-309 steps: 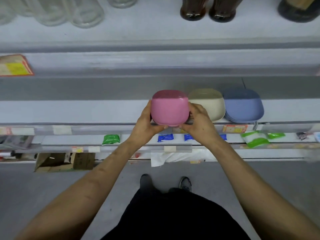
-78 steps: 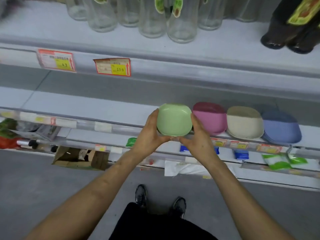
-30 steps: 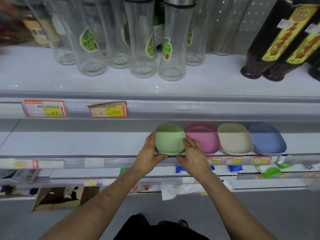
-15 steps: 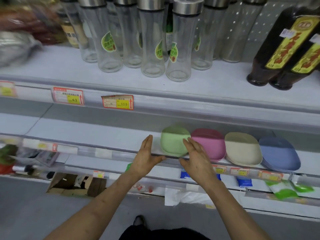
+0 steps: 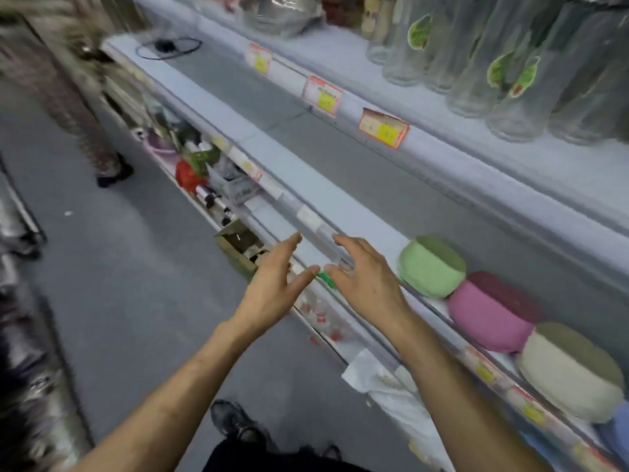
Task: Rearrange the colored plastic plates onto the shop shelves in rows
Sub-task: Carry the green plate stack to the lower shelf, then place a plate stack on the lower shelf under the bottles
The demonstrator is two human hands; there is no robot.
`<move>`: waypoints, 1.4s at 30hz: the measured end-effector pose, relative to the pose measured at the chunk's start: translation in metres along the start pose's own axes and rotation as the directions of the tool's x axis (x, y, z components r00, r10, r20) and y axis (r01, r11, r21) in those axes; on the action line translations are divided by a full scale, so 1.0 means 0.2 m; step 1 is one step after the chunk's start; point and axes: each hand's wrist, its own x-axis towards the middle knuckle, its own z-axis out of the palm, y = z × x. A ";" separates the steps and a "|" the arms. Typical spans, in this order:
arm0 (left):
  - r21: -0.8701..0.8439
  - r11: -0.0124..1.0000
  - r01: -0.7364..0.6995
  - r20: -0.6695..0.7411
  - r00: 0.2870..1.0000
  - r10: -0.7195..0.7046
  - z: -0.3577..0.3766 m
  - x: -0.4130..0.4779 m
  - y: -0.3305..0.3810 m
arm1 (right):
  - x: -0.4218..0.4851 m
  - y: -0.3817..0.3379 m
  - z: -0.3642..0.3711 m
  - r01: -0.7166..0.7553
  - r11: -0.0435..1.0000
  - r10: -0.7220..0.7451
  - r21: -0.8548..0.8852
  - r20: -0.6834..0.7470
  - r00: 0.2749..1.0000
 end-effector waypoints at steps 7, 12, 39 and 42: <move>-0.016 0.981 0.191 -0.477 0.862 -0.175 -0.84 -0.57 -0.16 | 0.17 -0.93 0.49 0.425 0.891 -0.453 0.158 0.252 0.855; -0.003 0.954 0.299 -0.727 0.654 -0.207 -1.45 -1.08 -0.29 | 0.08 -1.70 0.85 0.596 0.716 -0.695 0.363 0.296 0.655; -0.386 0.520 0.762 -0.874 -0.482 0.056 -2.37 -2.85 -0.01 | -1.20 -3.89 1.84 0.062 0.059 -0.856 0.996 0.082 -0.510; -0.463 0.468 0.753 -0.822 -0.562 0.092 -2.27 -2.94 0.05 | -1.37 -3.92 1.87 0.026 0.048 -0.824 0.999 0.054 -0.565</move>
